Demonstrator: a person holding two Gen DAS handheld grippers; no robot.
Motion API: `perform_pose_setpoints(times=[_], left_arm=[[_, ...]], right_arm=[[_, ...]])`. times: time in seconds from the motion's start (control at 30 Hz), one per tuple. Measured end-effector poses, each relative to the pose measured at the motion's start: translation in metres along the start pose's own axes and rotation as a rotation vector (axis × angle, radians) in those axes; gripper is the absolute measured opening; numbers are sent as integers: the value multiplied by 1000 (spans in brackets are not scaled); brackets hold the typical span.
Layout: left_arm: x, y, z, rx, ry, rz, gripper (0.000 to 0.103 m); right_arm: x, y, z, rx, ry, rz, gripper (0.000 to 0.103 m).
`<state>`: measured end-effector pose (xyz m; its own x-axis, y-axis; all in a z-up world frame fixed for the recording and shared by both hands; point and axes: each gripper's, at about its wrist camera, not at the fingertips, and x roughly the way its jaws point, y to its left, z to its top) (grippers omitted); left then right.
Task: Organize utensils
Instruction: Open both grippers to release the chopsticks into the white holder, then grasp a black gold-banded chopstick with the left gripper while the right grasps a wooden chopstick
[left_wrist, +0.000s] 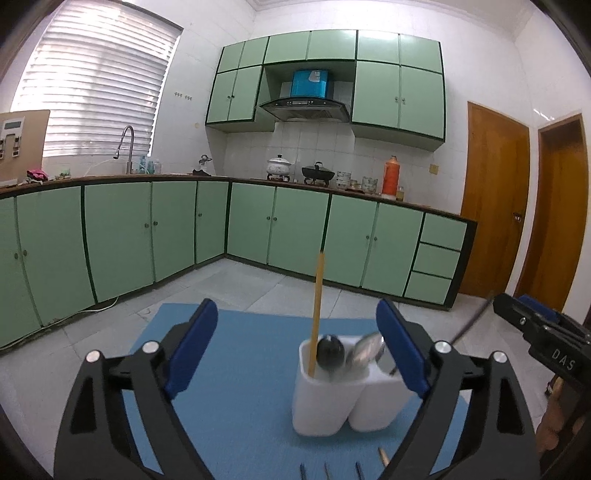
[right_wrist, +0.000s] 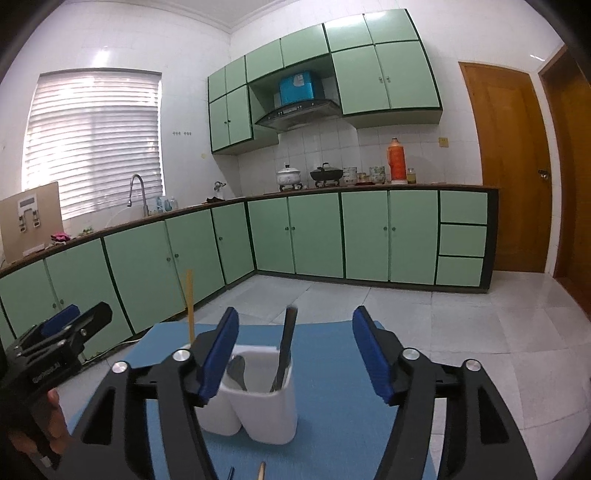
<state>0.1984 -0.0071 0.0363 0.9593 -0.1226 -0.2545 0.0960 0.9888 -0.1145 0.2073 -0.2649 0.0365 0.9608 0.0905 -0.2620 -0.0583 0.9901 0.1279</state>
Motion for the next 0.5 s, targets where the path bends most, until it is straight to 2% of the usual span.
perform_pose_setpoints(times=[0.2, 0.5], left_arm=[[-23, 3, -28, 24, 62, 8, 90], [-52, 9, -93, 59, 208, 12, 92]], right_arm=[[-19, 2, -31, -15, 40, -4, 69], [-53, 12, -110, -48, 153, -35, 74]])
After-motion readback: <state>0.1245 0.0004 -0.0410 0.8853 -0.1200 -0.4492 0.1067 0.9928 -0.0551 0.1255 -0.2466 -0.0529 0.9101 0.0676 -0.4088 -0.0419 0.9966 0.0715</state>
